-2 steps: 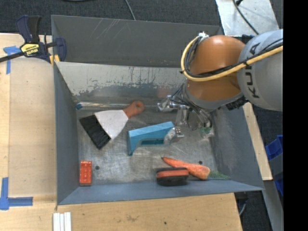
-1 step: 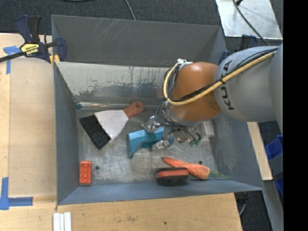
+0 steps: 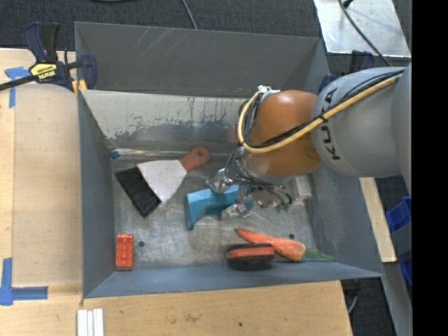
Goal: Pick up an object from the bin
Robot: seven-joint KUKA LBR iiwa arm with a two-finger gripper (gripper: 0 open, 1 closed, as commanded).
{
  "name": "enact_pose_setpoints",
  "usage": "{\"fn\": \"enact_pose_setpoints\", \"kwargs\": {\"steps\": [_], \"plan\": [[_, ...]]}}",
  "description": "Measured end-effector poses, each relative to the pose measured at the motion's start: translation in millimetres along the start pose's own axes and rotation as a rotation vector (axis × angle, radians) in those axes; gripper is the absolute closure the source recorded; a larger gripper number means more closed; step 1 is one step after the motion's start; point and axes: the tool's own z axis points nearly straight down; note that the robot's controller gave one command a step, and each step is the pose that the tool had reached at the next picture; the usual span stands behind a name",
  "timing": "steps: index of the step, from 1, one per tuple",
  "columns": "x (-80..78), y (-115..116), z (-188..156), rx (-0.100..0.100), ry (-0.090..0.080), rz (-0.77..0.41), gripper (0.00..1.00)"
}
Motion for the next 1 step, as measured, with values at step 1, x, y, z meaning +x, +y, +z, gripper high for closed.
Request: {"fn": "enact_pose_setpoints", "kwargs": {"steps": [1], "plan": [[0.9,0.0,-3.3,0.000,0.000,0.000,1.00]]}}
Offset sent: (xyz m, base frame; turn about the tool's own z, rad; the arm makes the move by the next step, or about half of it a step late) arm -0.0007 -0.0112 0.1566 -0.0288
